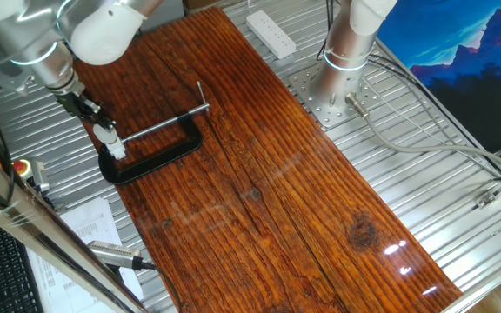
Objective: Take out the light bulb by rotating it
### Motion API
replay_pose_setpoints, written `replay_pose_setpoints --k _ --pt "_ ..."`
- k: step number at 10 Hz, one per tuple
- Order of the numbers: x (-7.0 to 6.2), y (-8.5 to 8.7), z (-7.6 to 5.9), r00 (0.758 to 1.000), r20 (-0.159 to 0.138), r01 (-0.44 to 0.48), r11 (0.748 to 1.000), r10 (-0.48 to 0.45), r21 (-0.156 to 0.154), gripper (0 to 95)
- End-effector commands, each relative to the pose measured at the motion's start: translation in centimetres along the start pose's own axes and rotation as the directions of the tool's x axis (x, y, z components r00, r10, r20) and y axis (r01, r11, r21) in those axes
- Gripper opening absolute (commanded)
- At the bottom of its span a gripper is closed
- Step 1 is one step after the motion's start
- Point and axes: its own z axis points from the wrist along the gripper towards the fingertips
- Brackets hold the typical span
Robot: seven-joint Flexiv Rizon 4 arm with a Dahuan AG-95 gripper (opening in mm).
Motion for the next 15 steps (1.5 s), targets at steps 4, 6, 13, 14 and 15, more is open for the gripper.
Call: replay_pose_setpoints --k 4,6,13,14,15 --pt "0.2 0.9 0.7 0.986 0.003 -0.168 0.986 0.168 -0.005 57.0" --pt "0.3 0.8 0.8 0.983 0.003 -0.184 0.983 0.184 -0.004 57.0" --pt "0.3 0.6 1.2 0.965 0.010 -0.262 0.965 0.262 -0.001 57.0" --pt "0.3 0.6 1.3 0.965 0.012 -0.264 0.965 0.264 -0.001 57.0" --pt "0.3 0.5 1.5 0.963 0.016 -0.267 0.964 0.267 -0.002 38.0"
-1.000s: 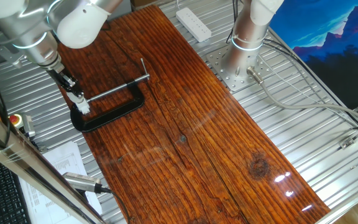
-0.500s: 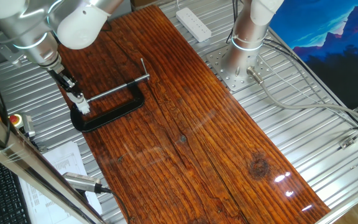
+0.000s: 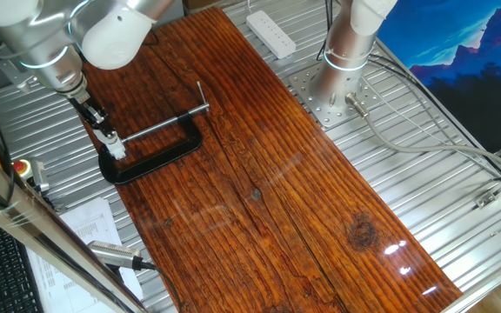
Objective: Take out the light bulb by rotating it
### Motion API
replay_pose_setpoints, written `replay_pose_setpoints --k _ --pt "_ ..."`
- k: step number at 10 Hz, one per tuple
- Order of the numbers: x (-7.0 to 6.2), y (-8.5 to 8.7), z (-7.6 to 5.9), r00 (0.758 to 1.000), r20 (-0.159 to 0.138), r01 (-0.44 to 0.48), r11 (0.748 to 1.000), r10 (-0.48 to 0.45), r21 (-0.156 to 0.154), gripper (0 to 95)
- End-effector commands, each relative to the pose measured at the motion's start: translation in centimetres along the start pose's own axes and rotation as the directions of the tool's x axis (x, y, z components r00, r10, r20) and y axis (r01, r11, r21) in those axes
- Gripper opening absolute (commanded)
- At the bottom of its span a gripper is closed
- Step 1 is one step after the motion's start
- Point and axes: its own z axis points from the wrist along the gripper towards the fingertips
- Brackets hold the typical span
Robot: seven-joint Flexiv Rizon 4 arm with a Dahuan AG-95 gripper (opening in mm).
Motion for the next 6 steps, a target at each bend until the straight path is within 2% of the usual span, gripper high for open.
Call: replay_pose_setpoints --k 1,5,6 --pt "0.05 -0.03 0.03 1.000 0.005 -0.001 1.000 0.001 -0.001 38.0" --pt "0.10 -0.06 0.10 1.000 0.005 0.008 1.000 -0.008 0.003 38.0" --pt "0.23 -0.11 0.19 1.000 0.003 0.024 1.000 -0.024 0.004 19.0"
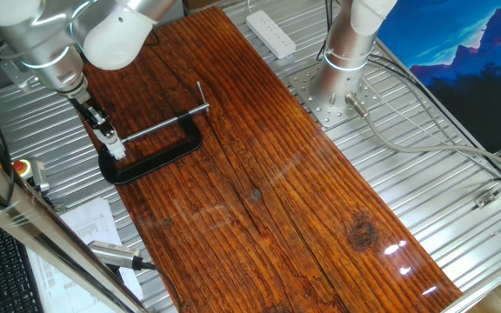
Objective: Take out the light bulb by rotating it
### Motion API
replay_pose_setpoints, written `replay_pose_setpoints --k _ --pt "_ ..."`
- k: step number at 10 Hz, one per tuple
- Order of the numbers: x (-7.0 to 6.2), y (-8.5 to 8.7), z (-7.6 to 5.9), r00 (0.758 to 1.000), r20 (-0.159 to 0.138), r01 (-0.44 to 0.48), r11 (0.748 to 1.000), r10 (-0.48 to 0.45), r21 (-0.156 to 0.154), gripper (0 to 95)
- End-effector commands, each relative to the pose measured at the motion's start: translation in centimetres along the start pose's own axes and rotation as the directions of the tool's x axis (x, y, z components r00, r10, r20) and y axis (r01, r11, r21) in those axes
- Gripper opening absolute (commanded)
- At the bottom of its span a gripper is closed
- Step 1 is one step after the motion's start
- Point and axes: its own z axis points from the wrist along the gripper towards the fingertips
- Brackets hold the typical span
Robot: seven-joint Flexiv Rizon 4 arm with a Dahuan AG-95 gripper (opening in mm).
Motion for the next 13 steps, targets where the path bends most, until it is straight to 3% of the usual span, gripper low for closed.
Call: replay_pose_setpoints --k 1,2,3,13 --pt "0.15 -0.08 0.10 1.000 -0.003 0.030 1.000 -0.030 -0.001 19.0" --pt "0.38 -0.04 -0.13 0.998 -0.009 0.069 0.998 -0.069 -0.003 19.0" --pt "0.55 -0.01 -0.29 0.996 -0.010 0.087 0.996 -0.087 0.000 0.0" --pt "0.55 -0.01 -0.29 0.996 -0.010 0.087 0.996 -0.087 0.000 0.0"
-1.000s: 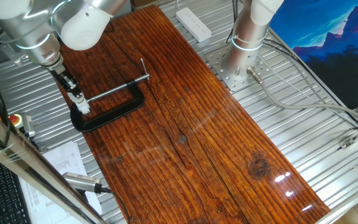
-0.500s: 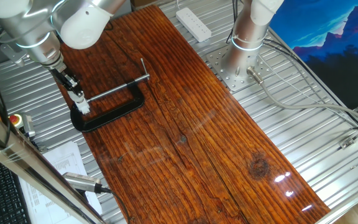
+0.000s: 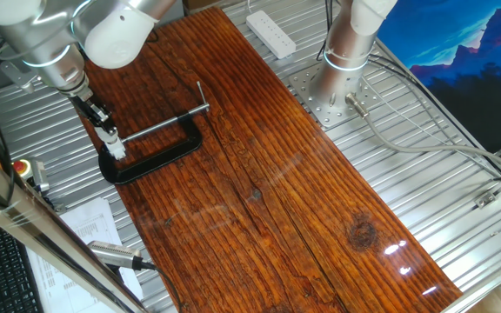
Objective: Take out the light bulb by rotating it
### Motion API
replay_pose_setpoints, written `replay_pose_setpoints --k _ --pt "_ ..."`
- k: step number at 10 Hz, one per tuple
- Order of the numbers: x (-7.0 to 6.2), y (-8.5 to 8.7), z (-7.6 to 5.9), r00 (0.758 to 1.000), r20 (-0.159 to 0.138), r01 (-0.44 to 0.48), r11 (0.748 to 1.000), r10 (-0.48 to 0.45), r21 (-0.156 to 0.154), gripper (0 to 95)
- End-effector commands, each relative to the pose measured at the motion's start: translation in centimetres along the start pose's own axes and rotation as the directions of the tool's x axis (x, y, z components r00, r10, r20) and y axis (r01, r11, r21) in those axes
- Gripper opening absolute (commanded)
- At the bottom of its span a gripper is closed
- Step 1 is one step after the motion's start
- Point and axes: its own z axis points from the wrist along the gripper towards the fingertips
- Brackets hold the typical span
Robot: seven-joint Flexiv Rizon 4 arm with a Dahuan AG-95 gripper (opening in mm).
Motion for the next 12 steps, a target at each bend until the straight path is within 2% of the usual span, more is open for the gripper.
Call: replay_pose_setpoints --k 1,9,10,12 --pt "0.03 0.03 0.00 1.000 -0.001 0.000 1.000 0.000 0.000 0.0" --pt "0.03 0.03 0.00 1.000 -0.001 0.000 1.000 0.000 0.000 0.0" --pt "0.60 0.23 -0.83 0.980 -0.004 0.198 0.979 -0.198 0.040 0.0" --pt "0.63 0.27 -0.94 0.976 -0.008 0.219 0.974 -0.219 0.054 0.0"
